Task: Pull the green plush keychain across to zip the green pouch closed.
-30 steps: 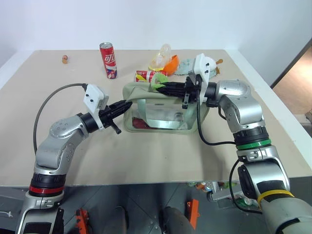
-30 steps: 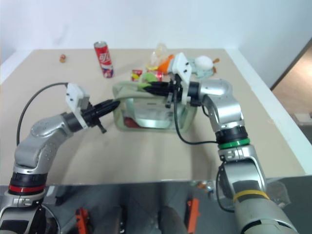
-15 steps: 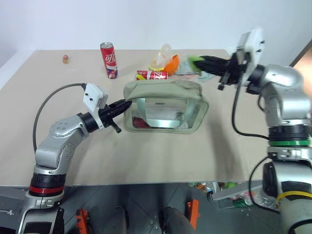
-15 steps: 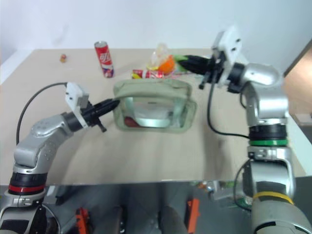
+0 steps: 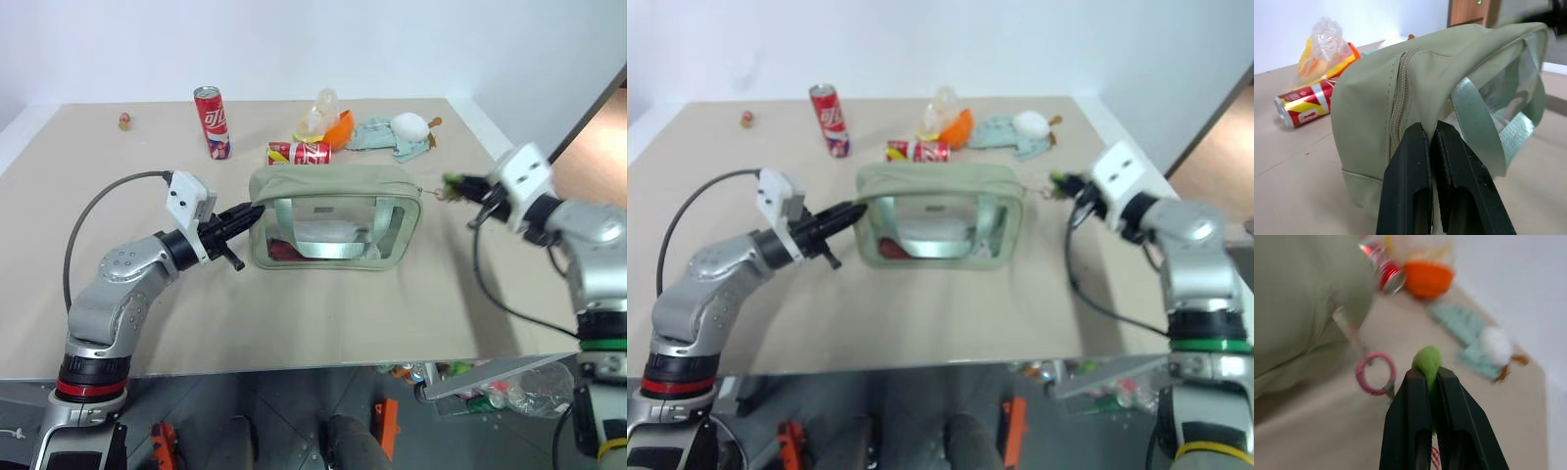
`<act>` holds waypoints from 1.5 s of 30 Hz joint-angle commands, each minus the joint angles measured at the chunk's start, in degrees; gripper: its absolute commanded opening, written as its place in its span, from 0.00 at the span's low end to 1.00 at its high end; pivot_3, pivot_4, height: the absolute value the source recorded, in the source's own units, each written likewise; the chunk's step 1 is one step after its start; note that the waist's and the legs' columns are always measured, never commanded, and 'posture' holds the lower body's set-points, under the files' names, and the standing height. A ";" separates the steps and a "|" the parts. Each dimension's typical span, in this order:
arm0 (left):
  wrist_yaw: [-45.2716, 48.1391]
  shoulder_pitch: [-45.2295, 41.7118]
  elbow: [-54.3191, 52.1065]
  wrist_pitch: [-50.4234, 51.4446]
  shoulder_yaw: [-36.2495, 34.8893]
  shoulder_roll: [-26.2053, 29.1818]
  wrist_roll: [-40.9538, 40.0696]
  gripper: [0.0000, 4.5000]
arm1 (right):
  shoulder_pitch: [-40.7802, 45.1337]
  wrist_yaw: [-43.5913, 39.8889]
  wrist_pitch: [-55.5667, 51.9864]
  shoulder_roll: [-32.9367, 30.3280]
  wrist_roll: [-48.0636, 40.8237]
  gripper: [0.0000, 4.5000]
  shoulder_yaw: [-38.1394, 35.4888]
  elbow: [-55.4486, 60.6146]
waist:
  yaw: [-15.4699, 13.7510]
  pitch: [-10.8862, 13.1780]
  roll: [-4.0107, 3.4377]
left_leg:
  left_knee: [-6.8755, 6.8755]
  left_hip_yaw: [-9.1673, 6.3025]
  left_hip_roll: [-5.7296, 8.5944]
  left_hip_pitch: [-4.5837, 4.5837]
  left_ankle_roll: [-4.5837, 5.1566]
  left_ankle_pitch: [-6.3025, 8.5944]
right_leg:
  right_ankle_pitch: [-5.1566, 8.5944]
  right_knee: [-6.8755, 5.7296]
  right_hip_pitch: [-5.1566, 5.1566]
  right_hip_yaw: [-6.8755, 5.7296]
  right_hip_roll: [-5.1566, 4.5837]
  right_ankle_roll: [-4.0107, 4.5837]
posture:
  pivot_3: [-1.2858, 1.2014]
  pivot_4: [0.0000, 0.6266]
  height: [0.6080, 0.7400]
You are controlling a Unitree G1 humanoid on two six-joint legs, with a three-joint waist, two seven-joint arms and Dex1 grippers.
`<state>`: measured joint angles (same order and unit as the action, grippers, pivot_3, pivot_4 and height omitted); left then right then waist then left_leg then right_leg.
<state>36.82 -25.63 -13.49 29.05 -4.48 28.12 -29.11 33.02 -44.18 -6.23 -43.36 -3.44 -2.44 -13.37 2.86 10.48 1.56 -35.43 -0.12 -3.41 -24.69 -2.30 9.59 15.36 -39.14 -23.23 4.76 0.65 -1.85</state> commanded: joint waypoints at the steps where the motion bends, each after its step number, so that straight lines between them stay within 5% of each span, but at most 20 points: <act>1: -1.75 -0.84 -0.77 -1.04 -2.48 0.19 0.40 0.00 | -2.19 4.98 0.51 3.89 4.49 0.01 3.79 1.06 | 0.02 0.01 -0.01 | 0.01 0.01 0.00 0.01 -0.03 -0.02 | 0.00 -0.02 -0.01 0.01 0.01 0.00 | 0.52 0.24 1.00; 10: -4.09 -0.81 -1.38 0.16 -2.70 -1.33 -0.89 0.00 | 1.45 9.96 4.98 10.94 1.29 0.01 1.32 -8.66 | -0.02 -0.02 0.04 | -0.06 0.12 0.02 0.08 -0.05 -0.16 | -0.14 0.03 0.08 0.10 0.00 -0.28 | 0.52 0.24 1.00; 16: -4.39 -1.34 -1.47 1.15 -4.33 -1.26 -2.65 0.48 | 4.29 7.79 -10.17 12.97 -17.62 0.47 -10.26 2.89 | -0.17 -0.02 0.04 | -0.02 0.09 0.01 0.04 0.00 -0.21 | -0.19 0.02 0.05 0.08 0.00 -0.28 | 0.52 0.24 1.00; 23: -2.20 -2.67 0.10 2.03 -8.02 1.85 -5.64 0.99 | -1.02 2.63 -24.18 6.22 -33.35 0.99 -18.25 21.55 | -0.24 -0.02 0.04 | 0.04 0.05 0.03 -0.05 0.03 -0.17 | -0.13 0.06 0.00 0.03 -0.02 -0.25 | 0.52 0.24 1.00; 32: 1.57 2.02 -3.83 3.89 -14.89 8.34 -10.75 1.00 | -11.78 0.60 -35.92 -2.56 -46.46 1.00 -22.03 40.82 | -0.10 -0.03 0.04 | 0.05 0.10 -0.04 0.04 0.04 -0.17 | -0.07 0.06 0.01 0.07 0.02 -0.26 | 0.52 0.24 1.00; 36: 2.30 9.67 -9.00 0.34 -15.60 9.44 -7.96 1.00 | -22.41 2.12 -36.58 -0.20 -48.73 1.00 -18.94 50.67 | -0.16 -0.06 0.10 | 0.11 0.09 -0.04 0.01 0.03 -0.16 | 0.01 0.07 -0.02 0.05 -0.01 -0.24 | 0.52 0.24 1.00; 45: 0.54 28.97 -20.91 -0.51 -8.17 8.16 -2.22 1.00 | -33.04 -2.31 -20.90 3.98 -33.65 1.00 -8.65 48.49 | -0.21 -0.10 0.18 | 0.04 0.24 -0.04 0.13 0.00 -0.15 | 0.13 0.11 0.04 0.17 -0.09 -0.02 | 0.52 0.24 1.00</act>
<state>38.47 3.85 -31.37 29.80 -13.05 36.53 -32.38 0.09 -45.41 -31.06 -39.76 -39.45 -11.53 35.31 2.65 10.38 1.75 -35.40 0.11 -3.47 -24.56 -2.27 9.41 15.45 -39.02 -23.19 4.90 0.58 -1.81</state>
